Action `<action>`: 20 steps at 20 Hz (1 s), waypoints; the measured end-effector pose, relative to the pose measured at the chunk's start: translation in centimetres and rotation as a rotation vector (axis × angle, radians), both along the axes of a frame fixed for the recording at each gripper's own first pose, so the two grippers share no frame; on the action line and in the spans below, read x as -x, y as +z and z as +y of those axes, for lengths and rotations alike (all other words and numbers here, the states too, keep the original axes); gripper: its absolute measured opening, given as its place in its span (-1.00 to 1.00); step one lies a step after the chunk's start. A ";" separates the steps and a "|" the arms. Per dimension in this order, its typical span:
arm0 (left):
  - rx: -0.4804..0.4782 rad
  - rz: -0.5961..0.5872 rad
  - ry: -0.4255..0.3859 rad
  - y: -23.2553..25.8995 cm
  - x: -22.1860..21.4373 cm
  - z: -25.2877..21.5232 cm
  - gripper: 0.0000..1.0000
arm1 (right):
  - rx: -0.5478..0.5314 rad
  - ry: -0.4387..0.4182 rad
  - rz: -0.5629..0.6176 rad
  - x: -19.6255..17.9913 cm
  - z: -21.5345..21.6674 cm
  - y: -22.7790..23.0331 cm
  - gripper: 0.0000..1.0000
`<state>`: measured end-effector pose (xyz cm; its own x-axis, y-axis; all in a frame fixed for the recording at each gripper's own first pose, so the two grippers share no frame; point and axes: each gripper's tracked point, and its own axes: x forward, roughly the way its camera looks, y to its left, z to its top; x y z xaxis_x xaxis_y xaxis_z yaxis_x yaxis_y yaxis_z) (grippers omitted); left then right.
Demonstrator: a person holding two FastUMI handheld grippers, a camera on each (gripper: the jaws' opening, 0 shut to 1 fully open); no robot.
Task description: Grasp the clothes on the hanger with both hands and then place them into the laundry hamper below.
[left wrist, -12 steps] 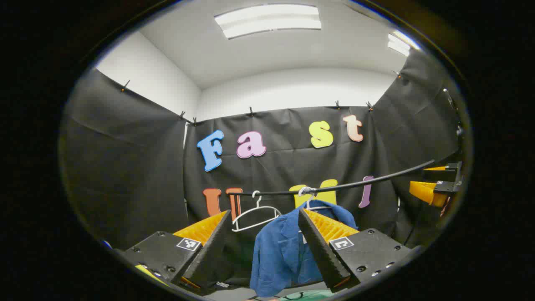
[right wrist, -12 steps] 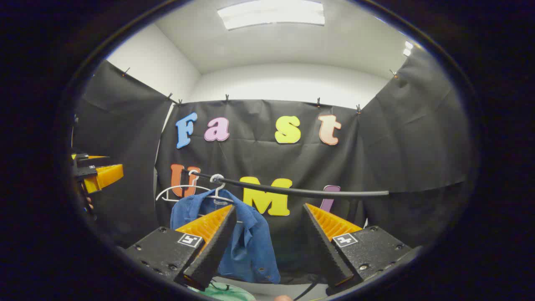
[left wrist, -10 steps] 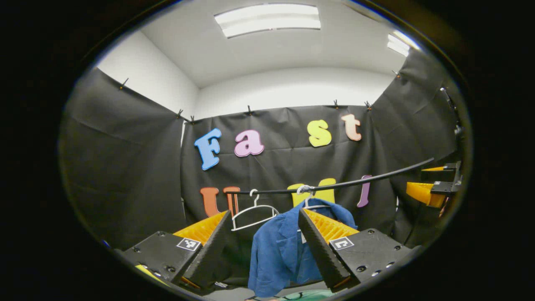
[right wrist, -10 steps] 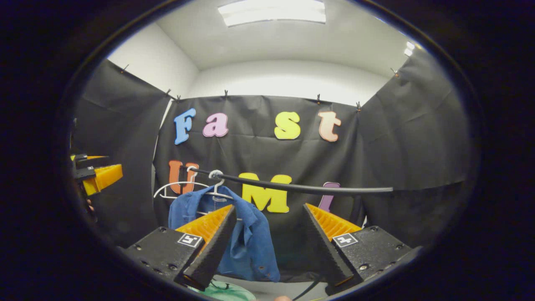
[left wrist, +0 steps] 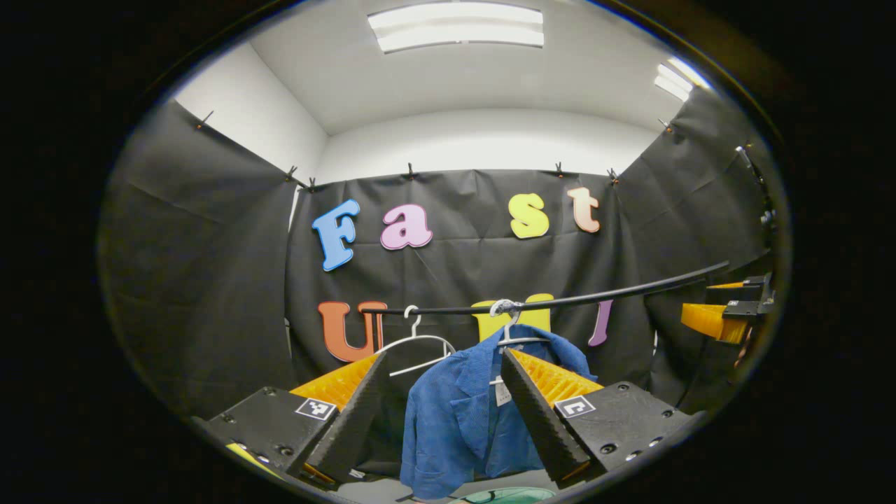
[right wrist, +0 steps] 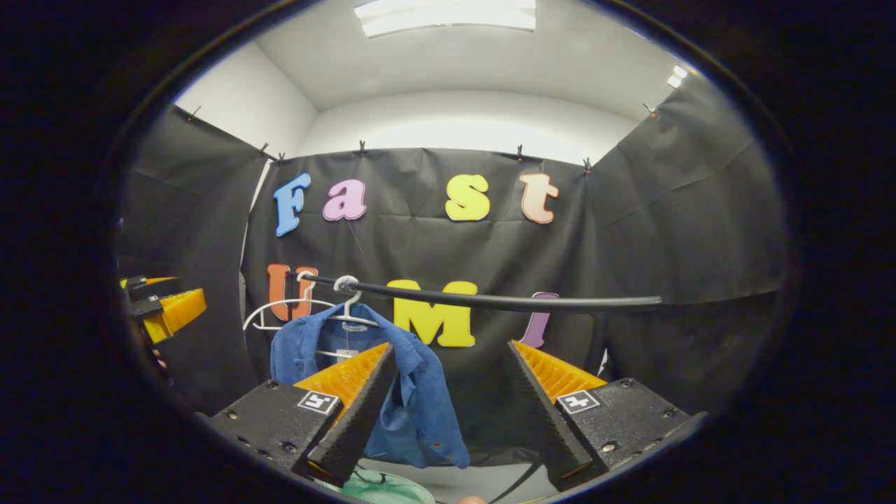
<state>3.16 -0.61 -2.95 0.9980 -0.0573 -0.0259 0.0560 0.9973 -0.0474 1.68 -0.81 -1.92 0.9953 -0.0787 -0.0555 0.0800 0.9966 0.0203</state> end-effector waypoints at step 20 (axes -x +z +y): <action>0.001 0.030 0.055 -2.5 -1.6 1.6 1.00 | -0.001 0.059 0.122 -4.9 2.3 -7.7 0.97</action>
